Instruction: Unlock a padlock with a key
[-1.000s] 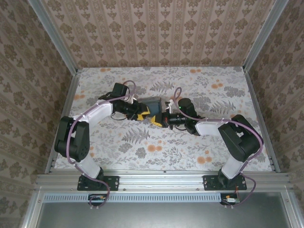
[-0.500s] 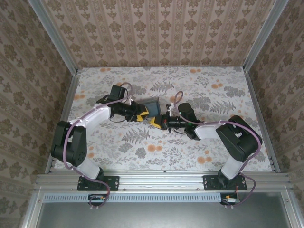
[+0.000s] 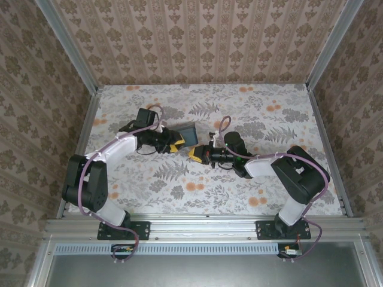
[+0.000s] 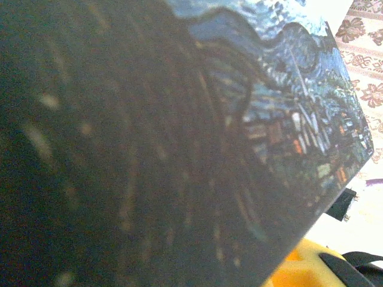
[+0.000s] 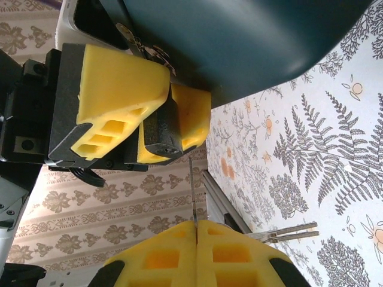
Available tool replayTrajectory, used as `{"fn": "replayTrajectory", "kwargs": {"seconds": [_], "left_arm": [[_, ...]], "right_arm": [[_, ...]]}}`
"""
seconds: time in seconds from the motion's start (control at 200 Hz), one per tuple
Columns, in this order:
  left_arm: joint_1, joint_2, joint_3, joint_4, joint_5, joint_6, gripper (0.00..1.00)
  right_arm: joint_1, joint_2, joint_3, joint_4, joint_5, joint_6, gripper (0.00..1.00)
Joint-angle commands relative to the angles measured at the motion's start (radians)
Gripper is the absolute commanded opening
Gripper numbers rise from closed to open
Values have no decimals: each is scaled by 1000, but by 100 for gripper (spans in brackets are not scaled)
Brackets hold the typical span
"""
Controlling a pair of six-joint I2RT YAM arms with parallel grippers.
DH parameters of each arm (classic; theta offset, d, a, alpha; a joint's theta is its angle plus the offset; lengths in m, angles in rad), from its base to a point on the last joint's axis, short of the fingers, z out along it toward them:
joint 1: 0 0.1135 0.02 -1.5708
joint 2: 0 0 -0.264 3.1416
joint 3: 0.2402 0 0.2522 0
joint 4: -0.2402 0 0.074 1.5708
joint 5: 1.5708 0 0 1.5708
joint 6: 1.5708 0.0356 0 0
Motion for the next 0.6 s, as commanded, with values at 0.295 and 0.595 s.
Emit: {"fn": "replayTrajectory", "kwargs": {"seconds": [0.295, 0.595], "left_arm": [[-15, -45, -8, 36, -22, -25, 0], [-19, -40, -9, 38, -24, -27, 0]], "right_arm": [[21, -19, 8, 65, 39, -10, 0], [27, -15, 22, 61, 36, -13, 0]]}}
